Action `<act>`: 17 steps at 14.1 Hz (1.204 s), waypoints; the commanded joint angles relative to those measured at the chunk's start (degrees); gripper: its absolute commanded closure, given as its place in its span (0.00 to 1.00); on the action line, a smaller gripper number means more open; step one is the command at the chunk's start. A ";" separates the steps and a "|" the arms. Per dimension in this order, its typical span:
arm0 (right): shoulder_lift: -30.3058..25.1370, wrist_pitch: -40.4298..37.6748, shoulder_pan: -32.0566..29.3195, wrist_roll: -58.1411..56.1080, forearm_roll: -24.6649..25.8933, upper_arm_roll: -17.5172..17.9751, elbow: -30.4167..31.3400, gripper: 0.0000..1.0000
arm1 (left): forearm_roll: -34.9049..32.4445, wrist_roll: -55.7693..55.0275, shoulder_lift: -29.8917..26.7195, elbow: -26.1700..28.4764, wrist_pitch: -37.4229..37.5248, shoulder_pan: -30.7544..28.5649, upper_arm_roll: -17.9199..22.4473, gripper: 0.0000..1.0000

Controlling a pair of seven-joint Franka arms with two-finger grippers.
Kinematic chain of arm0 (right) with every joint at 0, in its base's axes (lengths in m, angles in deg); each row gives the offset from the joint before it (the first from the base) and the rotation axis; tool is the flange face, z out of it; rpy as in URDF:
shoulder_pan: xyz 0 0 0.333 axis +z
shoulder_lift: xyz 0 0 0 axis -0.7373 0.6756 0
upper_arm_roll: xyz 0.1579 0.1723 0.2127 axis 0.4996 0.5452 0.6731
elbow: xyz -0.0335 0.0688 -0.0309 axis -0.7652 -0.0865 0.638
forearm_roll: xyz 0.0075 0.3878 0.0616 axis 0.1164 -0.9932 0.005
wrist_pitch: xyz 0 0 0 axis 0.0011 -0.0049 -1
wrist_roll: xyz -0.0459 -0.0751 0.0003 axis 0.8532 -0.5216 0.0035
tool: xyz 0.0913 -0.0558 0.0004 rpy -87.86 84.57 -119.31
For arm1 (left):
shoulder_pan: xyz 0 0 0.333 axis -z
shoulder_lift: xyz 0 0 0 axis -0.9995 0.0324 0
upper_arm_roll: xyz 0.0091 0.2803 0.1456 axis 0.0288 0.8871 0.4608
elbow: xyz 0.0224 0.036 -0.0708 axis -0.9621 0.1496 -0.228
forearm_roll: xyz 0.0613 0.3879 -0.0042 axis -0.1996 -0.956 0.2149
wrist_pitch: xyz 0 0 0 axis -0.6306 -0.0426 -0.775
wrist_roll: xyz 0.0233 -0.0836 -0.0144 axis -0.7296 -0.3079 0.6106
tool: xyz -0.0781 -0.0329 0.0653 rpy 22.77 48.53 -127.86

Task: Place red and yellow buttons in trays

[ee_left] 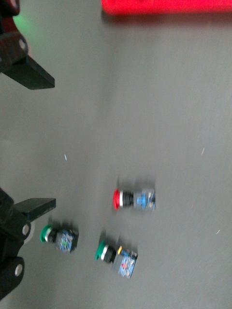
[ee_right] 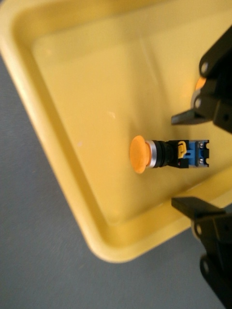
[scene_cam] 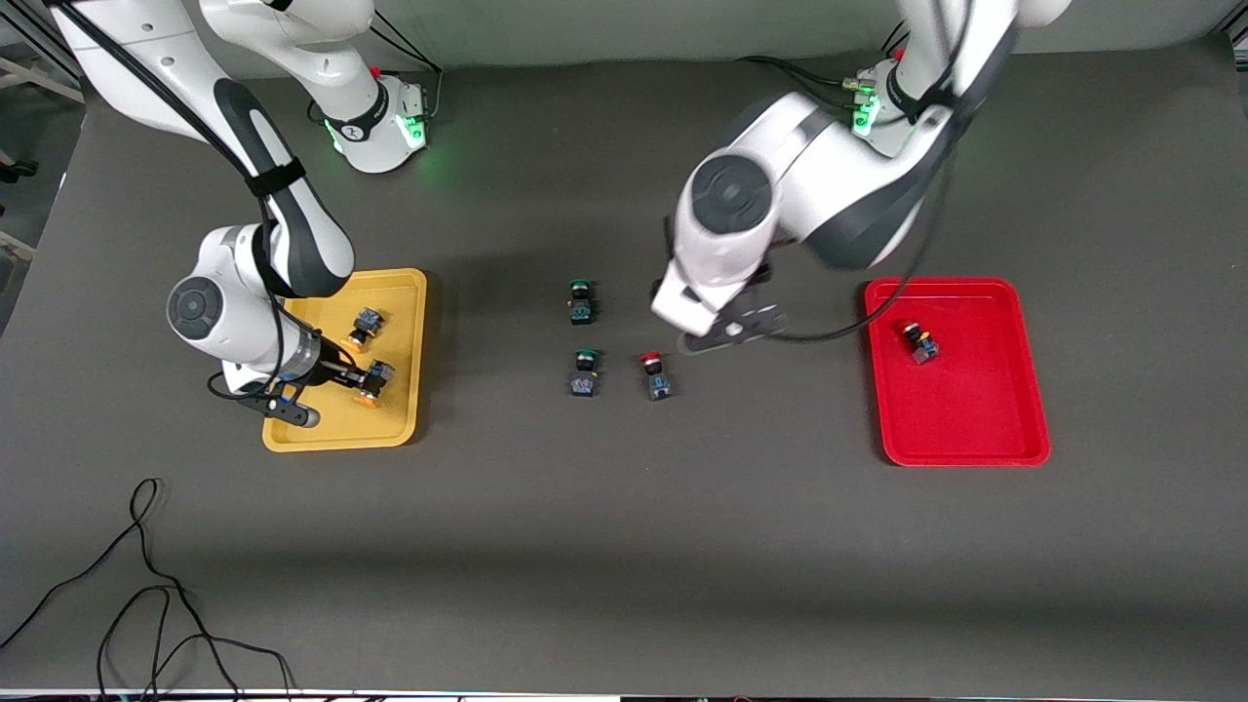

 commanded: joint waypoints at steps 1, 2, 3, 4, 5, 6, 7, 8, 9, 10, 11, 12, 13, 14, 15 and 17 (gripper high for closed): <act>-6.13 -5.44 0.11 -1.00 -1.45 -0.15 -1.34 0.00 | -2.20 -2.41 5.57 0.49 -6.25 2.85 0.34 0.01; -8.24 -7.37 0.11 -1.26 -1.45 -0.15 -1.95 0.00 | -3.60 -3.38 6.46 2.50 -9.33 3.56 0.34 0.02; -10.61 -9.91 0.11 -1.35 -0.93 -0.06 -3.27 0.00 | -4.40 -3.82 7.34 4.18 -12.58 3.74 0.34 0.03; -12.46 -13.59 0.11 -1.27 -0.83 -0.06 -5.37 0.00 | -4.49 -3.83 8.39 4.98 -15.57 3.66 0.60 0.04; -14.13 -17.98 0.11 -1.35 -0.83 -0.06 -7.82 0.00 | -4.93 -3.74 9.36 4.90 -17.78 3.74 0.86 0.04; -15.72 -21.94 0.11 -1.53 -0.75 -0.06 -10.37 0.00 | -6.59 -3.82 10.85 4.81 -19.97 3.66 0.87 0.04; -17.73 -24.85 0.11 -1.62 -0.48 -0.15 -12.31 0.00 | -9.04 -3.83 12.25 4.90 -22.78 3.57 0.95 0.04; -19.67 -26.71 0.11 -1.79 0.91 -0.06 -13.46 0.00 | -10.54 -3.83 13.83 4.81 -24.55 3.48 2.00 0.03; -21.08 -28.73 0.20 -1.79 2.49 -0.06 -14.26 0.00 | -10.73 -3.83 15.24 4.81 -26.74 3.66 2.88 0.03; -21.88 -30.75 0.29 -1.79 2.86 -0.15 -15.48 0.00 | -10.82 -3.91 16.39 4.81 -28.16 3.66 2.98 0.03; -22.15 -32.33 0.29 -1.88 2.86 -0.24 -16.71 0.00 | -10.82 -3.91 17.18 4.81 -28.78 3.83 3.06 0.04; -22.15 -33.31 0.29 -1.88 2.86 -0.24 -17.51 0.00 | -10.82 -3.91 17.36 4.81 -29.39 3.83 3.15 0.05; -22.41 -33.49 0.46 -1.79 2.77 -0.24 -17.69 0.00 | -10.65 -3.91 17.63 4.64 -29.40 3.83 3.33 0.06; -23.02 -33.49 0.64 -1.79 2.77 -0.15 -17.52 0.00 | -10.30 -3.91 17.80 4.55 -29.57 3.83 3.33 0.07; -23.64 -33.67 0.64 -1.79 2.77 -0.15 -17.26 0.00 | -10.21 -3.91 18.15 4.46 -30.62 3.83 3.33 0.09; -25.13 -35.33 0.64 -1.88 2.60 -0.24 -17.34 0.00 | -10.12 -4.00 18.86 4.37 -31.24 3.83 3.33 0.32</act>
